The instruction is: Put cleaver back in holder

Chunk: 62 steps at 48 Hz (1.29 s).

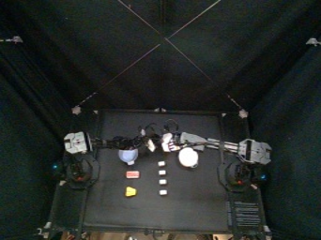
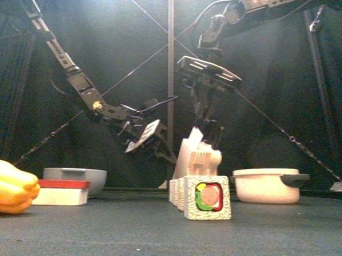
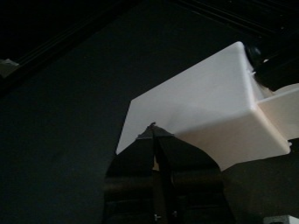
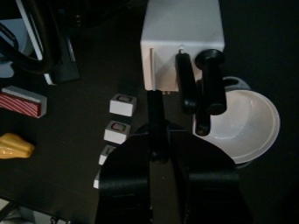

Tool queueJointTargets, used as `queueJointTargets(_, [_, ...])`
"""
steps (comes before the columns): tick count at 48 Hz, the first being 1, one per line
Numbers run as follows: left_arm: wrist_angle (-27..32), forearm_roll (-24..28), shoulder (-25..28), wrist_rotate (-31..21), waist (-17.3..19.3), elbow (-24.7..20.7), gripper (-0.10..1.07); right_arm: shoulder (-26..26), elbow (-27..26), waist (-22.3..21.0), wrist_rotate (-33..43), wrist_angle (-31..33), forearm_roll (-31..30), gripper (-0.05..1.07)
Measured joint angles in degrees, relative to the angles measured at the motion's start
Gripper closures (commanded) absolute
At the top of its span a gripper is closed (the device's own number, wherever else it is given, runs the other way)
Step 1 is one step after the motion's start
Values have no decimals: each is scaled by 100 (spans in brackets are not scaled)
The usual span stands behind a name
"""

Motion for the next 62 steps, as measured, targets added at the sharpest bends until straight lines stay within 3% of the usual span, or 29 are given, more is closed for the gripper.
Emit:
queueJointTargets(22, [9,9,0,0,-44,0,63,185,-202,35,-9,9,-422,23])
queueJointTargets(42, [0,0,-88,0,-18,158,63,193,-308,79,-9,26,-589,22])
queueJointTargets(62, [-79,387,-993,26,-18,773,63,-246,-316,554,0,35,-1072,22])
